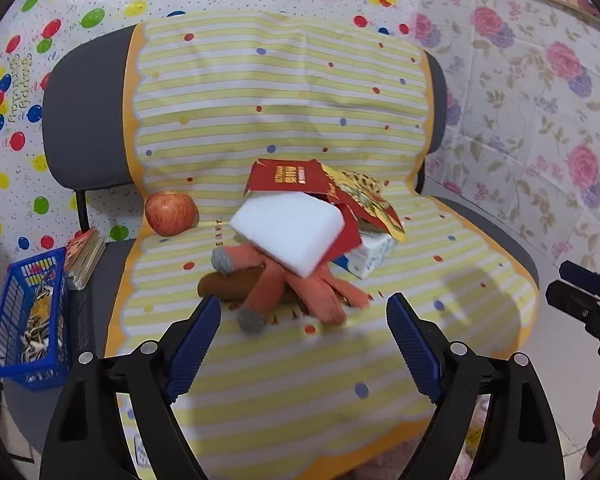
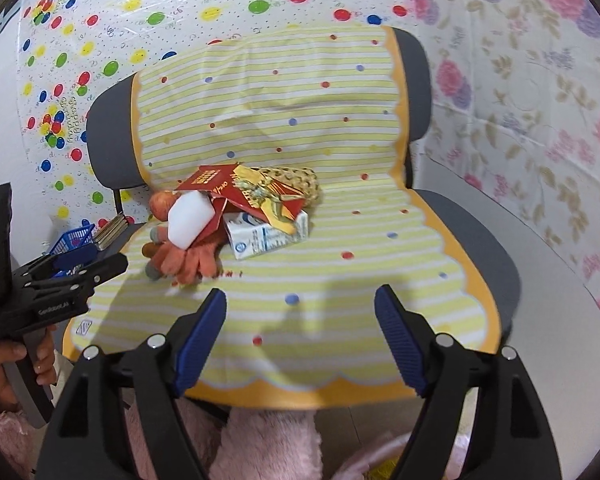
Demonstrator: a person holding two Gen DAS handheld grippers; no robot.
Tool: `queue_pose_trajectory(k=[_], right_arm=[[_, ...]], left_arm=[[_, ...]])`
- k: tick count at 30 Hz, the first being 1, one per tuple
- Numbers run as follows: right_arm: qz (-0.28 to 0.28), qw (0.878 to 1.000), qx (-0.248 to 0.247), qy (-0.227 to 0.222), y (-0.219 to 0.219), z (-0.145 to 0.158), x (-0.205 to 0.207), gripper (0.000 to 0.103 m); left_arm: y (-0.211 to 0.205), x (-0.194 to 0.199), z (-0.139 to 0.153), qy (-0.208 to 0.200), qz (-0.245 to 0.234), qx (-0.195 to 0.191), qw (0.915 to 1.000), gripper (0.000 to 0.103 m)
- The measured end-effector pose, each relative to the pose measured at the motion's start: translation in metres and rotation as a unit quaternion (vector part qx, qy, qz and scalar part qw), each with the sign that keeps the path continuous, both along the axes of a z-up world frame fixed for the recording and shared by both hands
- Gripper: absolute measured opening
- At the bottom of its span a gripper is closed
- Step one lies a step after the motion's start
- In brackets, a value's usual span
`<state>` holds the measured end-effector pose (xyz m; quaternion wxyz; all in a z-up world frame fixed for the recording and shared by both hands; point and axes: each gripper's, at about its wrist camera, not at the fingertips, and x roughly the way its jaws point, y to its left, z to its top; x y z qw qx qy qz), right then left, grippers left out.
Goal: Collect trash
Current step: 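Grasp the white foam block with the left tool, then grasp the red snack box with the right tool while the left tool holds the foam block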
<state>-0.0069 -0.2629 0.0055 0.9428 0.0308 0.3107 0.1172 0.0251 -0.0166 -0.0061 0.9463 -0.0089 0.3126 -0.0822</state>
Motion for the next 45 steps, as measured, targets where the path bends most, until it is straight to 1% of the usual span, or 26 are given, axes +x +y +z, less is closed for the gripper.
queue_pose_trajectory(k=[6,9,11,14,16,17,20,21,23,25,28,33,35,38,41,43,45], right_arm=[[0.007,1.0,0.009,0.006,0.008,-0.008,0.034,0.075],[0.002,1.0,0.012,0.008,0.008,-0.01,0.045,0.075],[-0.004,1.0,0.017,0.009,0.006,-0.012,0.052,0.074],[-0.011,1.0,0.02,0.014,0.003,-0.015,0.058,0.069],[-0.014,0.999,0.022,0.019,0.001,-0.018,0.061,0.068],[-0.015,0.999,0.022,0.021,0.0,-0.019,0.061,0.068],[-0.019,0.999,0.02,0.026,-0.002,-0.021,0.06,0.067],[-0.02,0.999,0.019,0.027,-0.002,-0.021,0.059,0.067],[-0.019,0.999,0.016,0.028,-0.001,-0.02,0.056,0.067],[-0.018,0.999,0.012,0.026,0.001,-0.019,0.052,0.067],[-0.016,1.0,0.009,0.021,0.002,-0.016,0.047,0.067],[-0.004,1.0,0.005,0.015,0.012,-0.011,0.046,0.067],[0.005,1.0,-0.005,0.011,0.019,-0.01,0.047,0.067],[0.02,0.999,-0.03,0.009,0.034,-0.011,0.056,0.067],[0.032,0.999,-0.036,0.013,0.046,-0.013,0.068,0.067],[0.048,0.998,-0.042,0.014,0.057,-0.015,0.073,0.067],[0.061,0.997,-0.056,0.012,0.069,-0.018,0.077,0.067]], left_arm=[[-0.002,0.041,-0.011,0.008,0.001,0.015,0.9999,0.084],[-0.006,0.058,-0.016,0.01,-0.003,0.022,0.9997,0.082],[-0.01,0.067,-0.02,0.012,-0.008,0.024,0.9996,0.077],[-0.018,0.077,-0.023,0.011,-0.026,0.032,0.9991,0.069],[-0.025,0.083,-0.025,0.012,-0.038,0.042,0.9983,0.062],[-0.028,0.086,-0.027,0.013,-0.044,0.049,0.9978,0.06],[-0.036,0.096,-0.033,0.018,-0.051,0.068,0.9962,0.051],[-0.036,0.1,-0.035,0.022,-0.053,0.068,0.996,0.041],[-0.032,0.103,-0.037,0.026,-0.054,0.063,0.9962,0.036],[-0.027,0.1,-0.035,0.022,-0.057,0.055,0.9966,0.027],[-0.017,0.083,-0.025,0.007,-0.052,0.042,0.9977,0.021],[0.004,0.04,-0.002,-0.017,-0.049,0.015,0.9985,0.02],[0.014,0.024,0.006,-0.026,-0.036,0.005,0.999,0.02],[0.027,0.015,0.014,-0.035,-0.025,-0.013,0.999,0.02],[0.036,0.014,0.017,-0.027,-0.028,-0.028,0.9988,0.019],[0.042,0.012,0.015,-0.017,-0.035,-0.05,0.998,0.019],[0.048,0.012,0.011,-0.01,-0.035,-0.056,0.9978,0.019]])
